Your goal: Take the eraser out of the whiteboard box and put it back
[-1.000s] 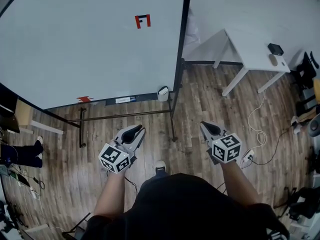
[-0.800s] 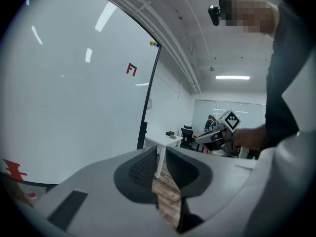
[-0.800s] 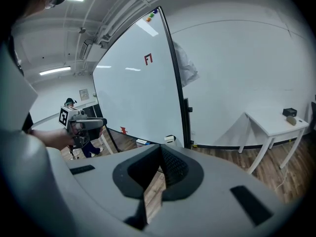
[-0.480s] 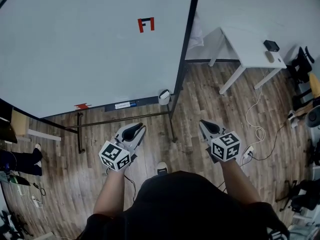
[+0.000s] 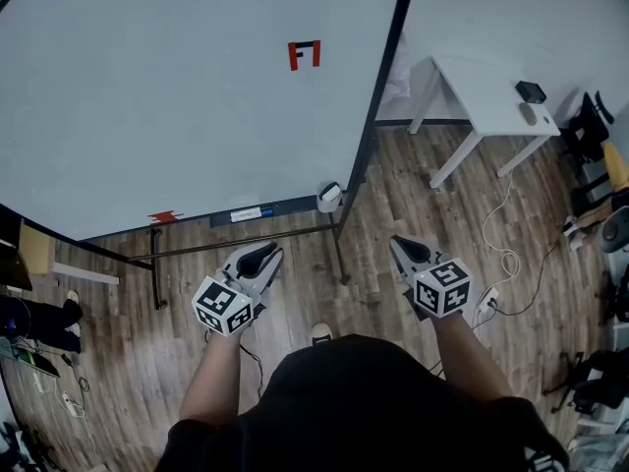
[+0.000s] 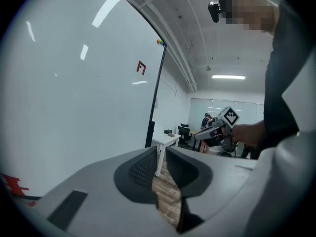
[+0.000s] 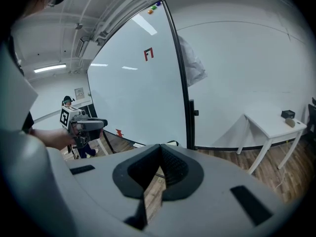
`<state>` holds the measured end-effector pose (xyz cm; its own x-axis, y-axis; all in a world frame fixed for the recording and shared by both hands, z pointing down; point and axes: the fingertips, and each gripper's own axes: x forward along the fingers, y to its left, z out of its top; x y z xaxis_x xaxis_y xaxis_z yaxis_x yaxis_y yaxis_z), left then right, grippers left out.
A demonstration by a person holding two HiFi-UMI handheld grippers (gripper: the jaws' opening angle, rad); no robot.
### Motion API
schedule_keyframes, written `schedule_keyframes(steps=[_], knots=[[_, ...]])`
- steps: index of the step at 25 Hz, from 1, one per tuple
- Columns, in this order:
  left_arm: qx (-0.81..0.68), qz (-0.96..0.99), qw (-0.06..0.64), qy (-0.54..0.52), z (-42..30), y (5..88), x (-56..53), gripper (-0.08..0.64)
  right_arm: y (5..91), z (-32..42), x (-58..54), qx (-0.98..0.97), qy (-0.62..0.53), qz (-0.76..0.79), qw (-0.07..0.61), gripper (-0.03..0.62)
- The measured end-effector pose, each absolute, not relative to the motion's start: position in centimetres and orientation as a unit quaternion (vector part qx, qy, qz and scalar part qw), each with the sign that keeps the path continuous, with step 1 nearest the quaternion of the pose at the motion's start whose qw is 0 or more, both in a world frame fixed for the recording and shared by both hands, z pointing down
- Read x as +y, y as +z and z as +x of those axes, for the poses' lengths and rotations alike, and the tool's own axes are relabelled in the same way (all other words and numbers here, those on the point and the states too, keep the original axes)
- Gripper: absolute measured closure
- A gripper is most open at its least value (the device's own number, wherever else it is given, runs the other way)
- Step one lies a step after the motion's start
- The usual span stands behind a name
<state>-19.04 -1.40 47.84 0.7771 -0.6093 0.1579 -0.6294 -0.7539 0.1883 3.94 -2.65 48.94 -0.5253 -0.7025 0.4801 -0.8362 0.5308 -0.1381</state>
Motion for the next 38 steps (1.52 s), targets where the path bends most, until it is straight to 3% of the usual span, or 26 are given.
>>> schedule_keyframes(steps=[38], knots=[[-0.345,0.931,0.096,0.065,-19.0,47.8,-4.2,0.494,48.8,4.3,-6.1,-0.860,0.169,0.449,0.172,0.598]])
